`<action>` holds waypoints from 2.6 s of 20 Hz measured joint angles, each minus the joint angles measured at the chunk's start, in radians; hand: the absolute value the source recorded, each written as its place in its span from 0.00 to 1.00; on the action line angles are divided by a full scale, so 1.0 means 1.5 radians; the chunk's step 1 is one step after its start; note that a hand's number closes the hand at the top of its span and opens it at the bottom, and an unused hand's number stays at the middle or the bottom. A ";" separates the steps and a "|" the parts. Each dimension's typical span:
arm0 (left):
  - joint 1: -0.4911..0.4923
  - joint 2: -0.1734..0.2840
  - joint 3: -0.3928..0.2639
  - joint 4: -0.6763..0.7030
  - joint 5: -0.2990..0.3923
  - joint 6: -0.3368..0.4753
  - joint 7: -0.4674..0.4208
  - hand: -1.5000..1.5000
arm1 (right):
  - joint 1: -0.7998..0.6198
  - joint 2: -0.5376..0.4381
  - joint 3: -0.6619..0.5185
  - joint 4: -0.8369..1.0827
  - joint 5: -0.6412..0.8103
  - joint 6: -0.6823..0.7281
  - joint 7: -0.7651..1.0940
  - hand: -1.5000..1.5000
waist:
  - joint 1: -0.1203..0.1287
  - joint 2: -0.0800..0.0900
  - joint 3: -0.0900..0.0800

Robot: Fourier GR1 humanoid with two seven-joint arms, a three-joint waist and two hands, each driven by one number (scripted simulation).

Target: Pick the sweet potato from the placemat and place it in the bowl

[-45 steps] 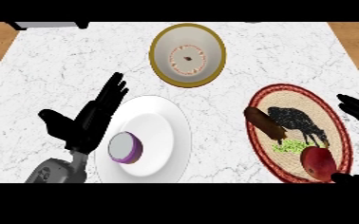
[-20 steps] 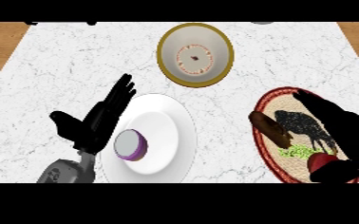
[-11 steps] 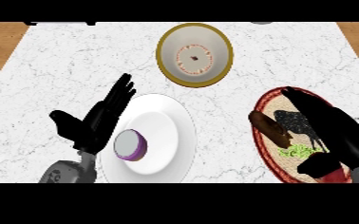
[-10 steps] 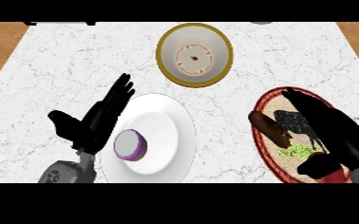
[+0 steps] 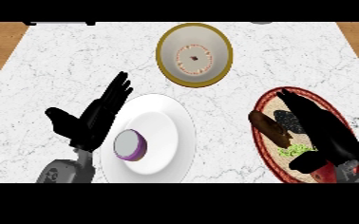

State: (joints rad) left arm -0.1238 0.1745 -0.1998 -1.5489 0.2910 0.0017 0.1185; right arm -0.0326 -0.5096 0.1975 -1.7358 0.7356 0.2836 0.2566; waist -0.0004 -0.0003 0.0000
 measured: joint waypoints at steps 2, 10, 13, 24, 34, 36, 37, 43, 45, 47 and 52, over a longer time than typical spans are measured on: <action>0.002 -0.012 -0.004 -0.007 -0.010 0.003 0.007 0.50 | -0.017 0.013 -0.008 0.032 0.014 -0.003 -0.014 0.00 | 0.001 0.000 0.000; 0.008 -0.032 0.024 -0.007 -0.031 -0.028 0.009 0.50 | -0.041 0.072 -0.036 0.101 0.069 -0.011 -0.058 0.00 | 0.001 0.000 0.000; 0.006 -0.042 0.029 0.007 -0.043 -0.034 0.000 0.50 | -0.040 0.086 -0.042 0.120 0.088 -0.026 -0.079 1.00 | 0.000 0.000 0.000; 0.007 -0.062 0.044 -0.013 -0.058 -0.046 0.025 0.50 | -0.075 0.114 -0.056 0.187 0.132 -0.073 -0.193 1.00 | 0.000 -0.002 -0.003; 0.002 -0.071 0.053 0.000 -0.067 -0.056 0.026 0.50 | -0.095 0.186 0.048 0.155 0.257 -0.055 -0.130 1.00 | 0.003 -0.005 -0.009; -0.007 -0.071 0.051 0.005 -0.069 -0.058 0.028 0.50 | -0.120 0.222 0.110 0.163 0.303 -0.014 -0.090 1.00 | 0.012 -0.005 -0.012; -0.012 -0.073 0.050 0.011 -0.069 -0.058 0.027 0.50 | -0.131 0.242 0.144 0.163 0.316 0.006 -0.065 1.00 | 0.014 -0.005 -0.012; -0.005 -0.074 0.048 -0.009 -0.065 -0.062 0.035 0.50 | -0.202 0.307 0.316 0.173 0.308 0.020 0.136 1.00 | 0.018 -0.003 -0.005; -0.002 -0.075 0.048 -0.011 -0.070 -0.059 0.034 0.50 | -0.217 0.319 0.362 0.148 0.279 0.013 0.197 1.00 | 0.015 -0.003 -0.003; 0.010 -0.072 0.048 -0.021 -0.069 -0.061 0.035 0.50 | -0.235 0.327 0.384 0.099 0.249 0.024 0.245 1.00 | 0.013 -0.003 -0.001; 0.010 -0.077 0.050 -0.019 -0.074 -0.056 0.028 0.50 | -0.298 0.336 0.422 -0.010 0.215 0.024 0.360 1.00 | 0.007 -0.003 0.000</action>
State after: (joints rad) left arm -0.1084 0.0588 -0.1241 -1.5773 0.1802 -0.0825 0.1604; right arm -0.4799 -0.0059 0.8307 -1.7511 1.0586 0.3202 0.7968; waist 0.0105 -0.0051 0.0003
